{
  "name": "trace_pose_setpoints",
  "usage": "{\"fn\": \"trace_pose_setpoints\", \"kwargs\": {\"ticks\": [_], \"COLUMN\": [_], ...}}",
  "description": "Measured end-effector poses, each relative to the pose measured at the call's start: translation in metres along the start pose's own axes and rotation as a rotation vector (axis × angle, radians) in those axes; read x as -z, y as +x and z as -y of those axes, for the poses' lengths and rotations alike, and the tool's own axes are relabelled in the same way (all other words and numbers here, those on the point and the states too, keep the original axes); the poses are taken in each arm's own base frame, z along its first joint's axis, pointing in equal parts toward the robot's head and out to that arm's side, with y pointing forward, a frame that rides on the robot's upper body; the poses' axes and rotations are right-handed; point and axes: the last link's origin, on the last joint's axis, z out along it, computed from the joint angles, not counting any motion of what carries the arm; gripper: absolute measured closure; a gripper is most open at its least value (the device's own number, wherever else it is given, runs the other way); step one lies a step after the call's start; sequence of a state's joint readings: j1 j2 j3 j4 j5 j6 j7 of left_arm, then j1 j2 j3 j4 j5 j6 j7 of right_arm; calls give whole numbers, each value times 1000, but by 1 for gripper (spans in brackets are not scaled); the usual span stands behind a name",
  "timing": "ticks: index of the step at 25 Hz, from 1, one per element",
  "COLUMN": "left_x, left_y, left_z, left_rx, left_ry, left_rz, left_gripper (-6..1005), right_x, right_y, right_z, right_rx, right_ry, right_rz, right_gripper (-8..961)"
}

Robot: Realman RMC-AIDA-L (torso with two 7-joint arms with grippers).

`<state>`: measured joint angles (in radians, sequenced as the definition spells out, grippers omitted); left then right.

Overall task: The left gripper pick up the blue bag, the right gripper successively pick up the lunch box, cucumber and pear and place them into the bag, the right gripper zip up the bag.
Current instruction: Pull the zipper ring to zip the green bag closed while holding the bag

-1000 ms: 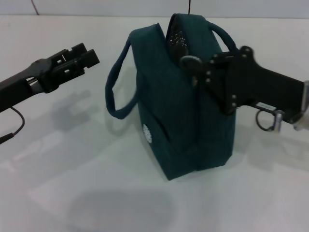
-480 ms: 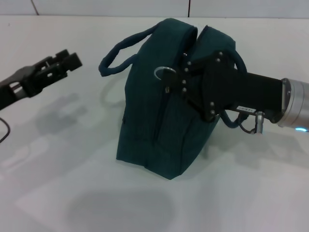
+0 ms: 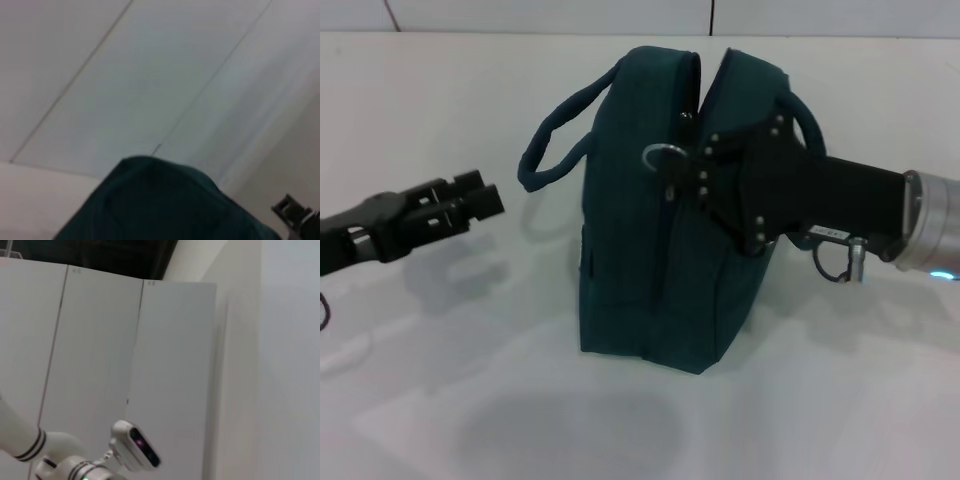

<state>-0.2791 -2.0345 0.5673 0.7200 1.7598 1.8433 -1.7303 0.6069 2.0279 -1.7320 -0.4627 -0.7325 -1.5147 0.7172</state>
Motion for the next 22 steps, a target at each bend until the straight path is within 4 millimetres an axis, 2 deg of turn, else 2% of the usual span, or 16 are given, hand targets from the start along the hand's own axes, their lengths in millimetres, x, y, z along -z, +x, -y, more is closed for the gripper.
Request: {"fn": "trace_pose_setpoints", "kwargs": {"ticks": [6,14,22], "left_x": [-10,-21,-26], "left_y": [-7,-7,-3], "left_z": [0,-1,-1], "left_rx": [19,20,19], "left_ry": [-16,-41,-52], "left_rz": [58,77,76], "left_gripper": [167,167,166], "right_x": [-12,-20,-26], "right_y": [-3,-3,-6], "right_z": [-2,-8,-3], "right_rx": [10,18,45], "right_ry": [-50,-92,-52], "right_rz": [10,6,25], "right_gripper": [950,951,951]}}
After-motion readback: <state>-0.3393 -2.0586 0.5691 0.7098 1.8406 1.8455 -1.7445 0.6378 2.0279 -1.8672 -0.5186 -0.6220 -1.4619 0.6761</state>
